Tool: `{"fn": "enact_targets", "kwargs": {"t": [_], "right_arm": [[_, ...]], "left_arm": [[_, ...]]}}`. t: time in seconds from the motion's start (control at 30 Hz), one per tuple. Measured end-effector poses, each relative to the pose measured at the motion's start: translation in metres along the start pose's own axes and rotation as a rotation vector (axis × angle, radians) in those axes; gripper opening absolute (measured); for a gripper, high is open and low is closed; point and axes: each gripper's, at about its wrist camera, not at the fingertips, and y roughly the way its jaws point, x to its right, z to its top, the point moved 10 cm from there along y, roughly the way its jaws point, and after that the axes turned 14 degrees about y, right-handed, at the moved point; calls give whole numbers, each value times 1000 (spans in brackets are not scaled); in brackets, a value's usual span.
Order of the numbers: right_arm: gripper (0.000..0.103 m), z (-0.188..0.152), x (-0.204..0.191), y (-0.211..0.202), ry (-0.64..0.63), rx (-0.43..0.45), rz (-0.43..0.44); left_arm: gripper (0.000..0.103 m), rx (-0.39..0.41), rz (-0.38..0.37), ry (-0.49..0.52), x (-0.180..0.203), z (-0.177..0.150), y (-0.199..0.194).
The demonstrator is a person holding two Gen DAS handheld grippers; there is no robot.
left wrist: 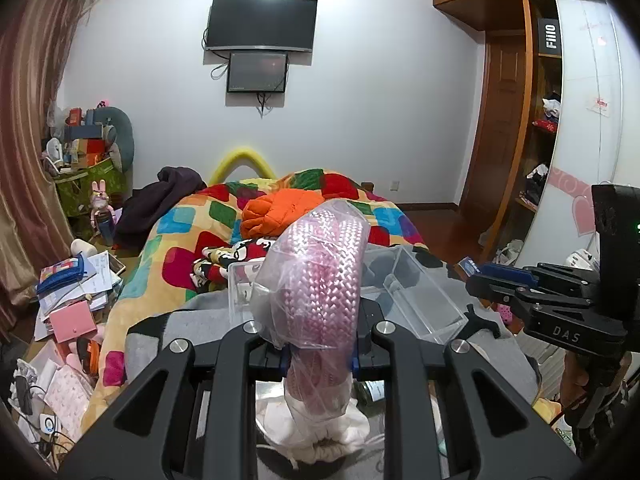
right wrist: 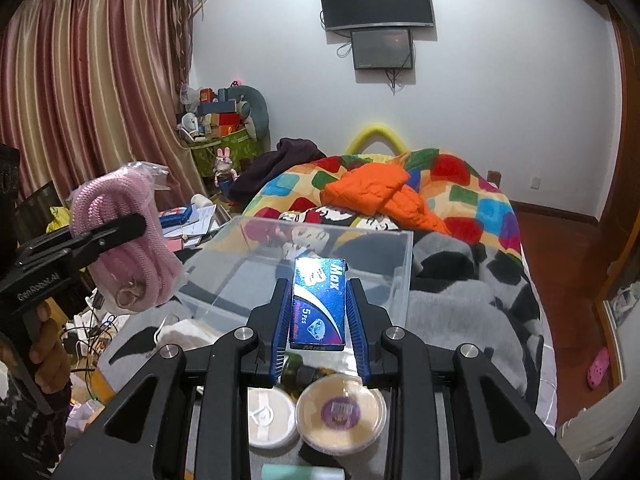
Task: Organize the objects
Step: 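Lower the blue box into the bin with the right tool while the left drops the rope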
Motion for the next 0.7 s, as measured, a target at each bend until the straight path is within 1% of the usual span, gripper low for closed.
{"fn": "enact_targets", "kwargs": {"t": [0.33,0.53,0.7], "right_arm": [[25,13,-1,18,-9,-15,-1],[25,18,1,32,-18,-27,-10],[25,18,6,45,-22,-52,-20]], "left_arm": [[21,-40,-14,5,-8,4,23],[21,-81,-40,-8,-11,0,43],[21,-113,-33,8,-11,-4,62]]}}
